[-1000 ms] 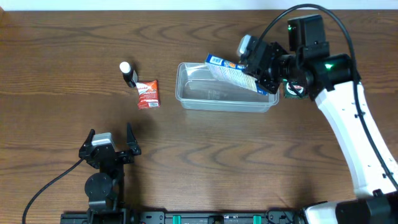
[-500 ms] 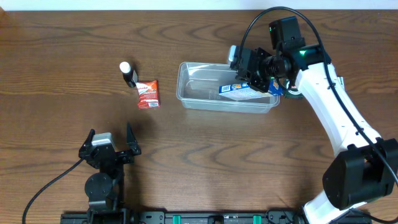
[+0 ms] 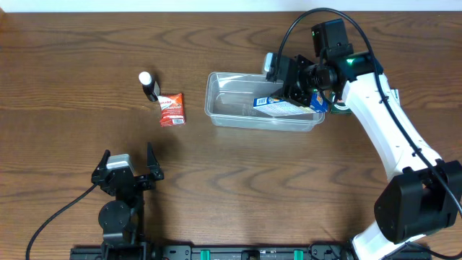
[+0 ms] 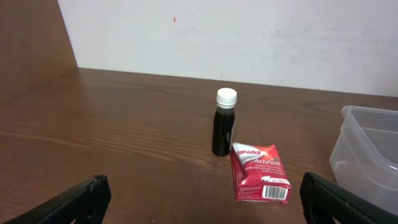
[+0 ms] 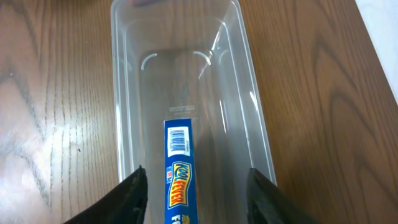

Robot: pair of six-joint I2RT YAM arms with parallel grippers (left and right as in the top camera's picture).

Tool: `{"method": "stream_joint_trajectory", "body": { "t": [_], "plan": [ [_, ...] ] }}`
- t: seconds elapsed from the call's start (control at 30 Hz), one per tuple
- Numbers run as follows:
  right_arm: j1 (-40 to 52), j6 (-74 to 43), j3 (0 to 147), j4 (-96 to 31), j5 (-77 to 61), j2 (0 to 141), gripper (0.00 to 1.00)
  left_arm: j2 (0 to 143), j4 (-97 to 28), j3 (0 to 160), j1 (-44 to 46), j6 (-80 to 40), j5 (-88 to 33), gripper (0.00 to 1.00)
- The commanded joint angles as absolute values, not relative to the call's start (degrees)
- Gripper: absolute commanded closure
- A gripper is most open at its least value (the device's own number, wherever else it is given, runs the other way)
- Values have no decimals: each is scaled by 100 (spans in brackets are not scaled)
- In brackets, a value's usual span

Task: Pack container
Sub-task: 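Lower the blue box upright into the container with the right gripper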

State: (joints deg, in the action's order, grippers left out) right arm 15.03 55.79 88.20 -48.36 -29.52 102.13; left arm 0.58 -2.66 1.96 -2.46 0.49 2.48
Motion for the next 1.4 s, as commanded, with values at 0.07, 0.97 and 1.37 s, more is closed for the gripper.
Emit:
{"method": "stream_joint_trajectory", "body": {
  "t": [0.07, 0.97, 1.37],
  "plan": [
    [1581, 5579, 8801, -4858, -2978, 10158, 46, 23, -379, 23, -222, 150, 255, 2],
    [2611, 6316, 10025, -6405, -137, 10272, 27, 23, -379, 23, -222, 150, 255, 2],
    [3194, 6392, 10029, -6388, 635, 10807, 26, 23, -379, 23, -222, 150, 255, 2]
  ]
}}
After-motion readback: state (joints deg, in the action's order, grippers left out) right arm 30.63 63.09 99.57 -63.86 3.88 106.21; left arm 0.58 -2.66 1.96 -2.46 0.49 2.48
